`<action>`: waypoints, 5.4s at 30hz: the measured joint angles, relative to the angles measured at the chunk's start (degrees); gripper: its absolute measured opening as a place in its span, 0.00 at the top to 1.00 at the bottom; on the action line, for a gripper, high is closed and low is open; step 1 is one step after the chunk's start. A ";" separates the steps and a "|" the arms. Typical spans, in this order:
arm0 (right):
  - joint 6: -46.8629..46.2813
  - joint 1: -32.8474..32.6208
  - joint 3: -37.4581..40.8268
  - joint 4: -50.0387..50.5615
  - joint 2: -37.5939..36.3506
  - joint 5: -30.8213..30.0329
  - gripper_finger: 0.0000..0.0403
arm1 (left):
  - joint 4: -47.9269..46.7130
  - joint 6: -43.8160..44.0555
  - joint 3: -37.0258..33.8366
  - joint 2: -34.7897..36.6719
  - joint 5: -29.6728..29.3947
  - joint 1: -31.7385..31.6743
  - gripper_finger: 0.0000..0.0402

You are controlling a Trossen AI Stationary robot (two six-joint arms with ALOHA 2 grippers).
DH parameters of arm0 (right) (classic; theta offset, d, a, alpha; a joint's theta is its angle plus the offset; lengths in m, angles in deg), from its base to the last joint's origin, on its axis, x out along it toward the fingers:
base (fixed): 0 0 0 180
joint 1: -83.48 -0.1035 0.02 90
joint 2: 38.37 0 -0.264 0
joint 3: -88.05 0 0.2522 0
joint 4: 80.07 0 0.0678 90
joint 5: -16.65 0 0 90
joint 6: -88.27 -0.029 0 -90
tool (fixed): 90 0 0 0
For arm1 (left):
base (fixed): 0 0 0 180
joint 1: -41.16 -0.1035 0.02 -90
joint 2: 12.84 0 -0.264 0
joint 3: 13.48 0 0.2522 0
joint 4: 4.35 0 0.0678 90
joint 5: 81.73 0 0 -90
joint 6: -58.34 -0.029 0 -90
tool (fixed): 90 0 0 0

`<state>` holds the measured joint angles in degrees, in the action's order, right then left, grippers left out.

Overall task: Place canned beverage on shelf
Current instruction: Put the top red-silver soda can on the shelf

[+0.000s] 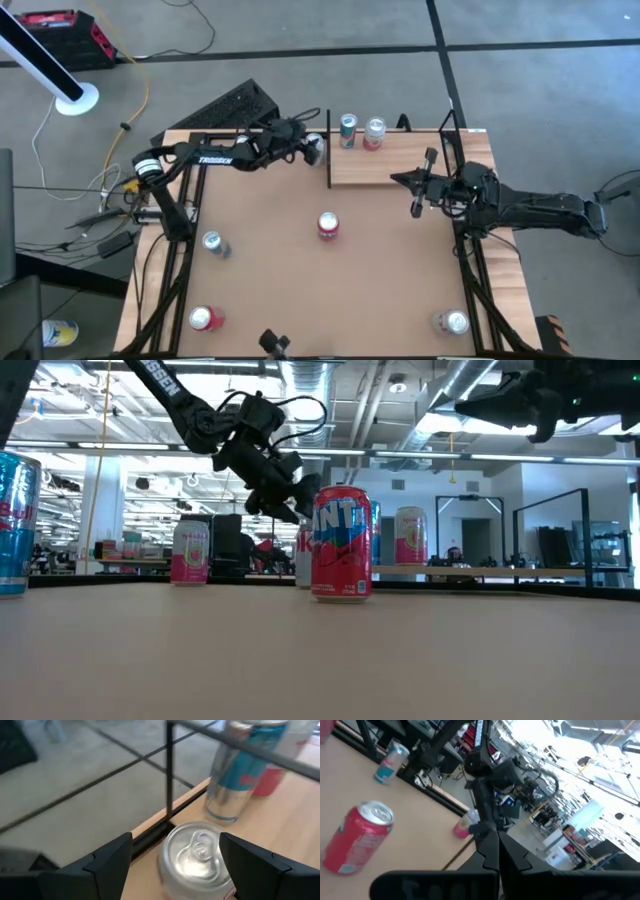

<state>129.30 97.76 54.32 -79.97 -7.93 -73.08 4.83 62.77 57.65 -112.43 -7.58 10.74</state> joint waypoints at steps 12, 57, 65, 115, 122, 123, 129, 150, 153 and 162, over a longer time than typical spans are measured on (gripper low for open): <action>-3.49 5.06 0.00 0.78 0.00 0.24 0.95 | 3.34 -6.93 0.00 -0.04 7.64 0.05 0.29; -7.69 4.46 0.00 1.69 0.00 2.93 0.95 | 4.57 -9.76 -0.13 -4.72 3.99 1.16 0.43; -7.66 4.45 0.00 1.72 0.00 2.96 0.95 | -2.41 -9.83 -0.40 3.34 2.22 2.40 0.43; -7.58 4.68 -0.01 2.00 -0.01 2.71 0.95 | 12.76 -1.59 8.64 2.58 16.04 19.65 0.43; -7.58 6.53 -0.02 3.66 -0.20 -2.43 0.95 | 0.47 -7.25 26.65 -10.40 16.33 20.20 0.43; -7.60 6.83 -0.02 3.98 -0.17 -3.46 0.95 | -1.49 -7.96 29.14 -11.87 15.98 19.91 0.43; -7.62 8.63 -0.02 5.29 -0.22 -5.53 0.95 | -8.17 -10.84 40.68 -18.88 14.97 17.88 0.43; -9.70 9.21 -0.07 8.95 -5.44 -9.00 0.95 | -7.60 -1.39 46.58 -29.17 21.14 9.09 0.43; -9.69 9.21 -0.07 8.97 -5.44 -9.00 0.95 | -8.47 -1.54 46.58 -29.07 21.05 9.09 0.43; -9.64 9.21 -0.07 8.95 -5.44 -7.82 0.95 | -11.27 -3.44 46.58 -29.07 20.10 9.31 0.38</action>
<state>119.66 106.97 54.25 -71.02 -13.37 -80.91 -6.44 59.34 104.22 -141.50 12.52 20.05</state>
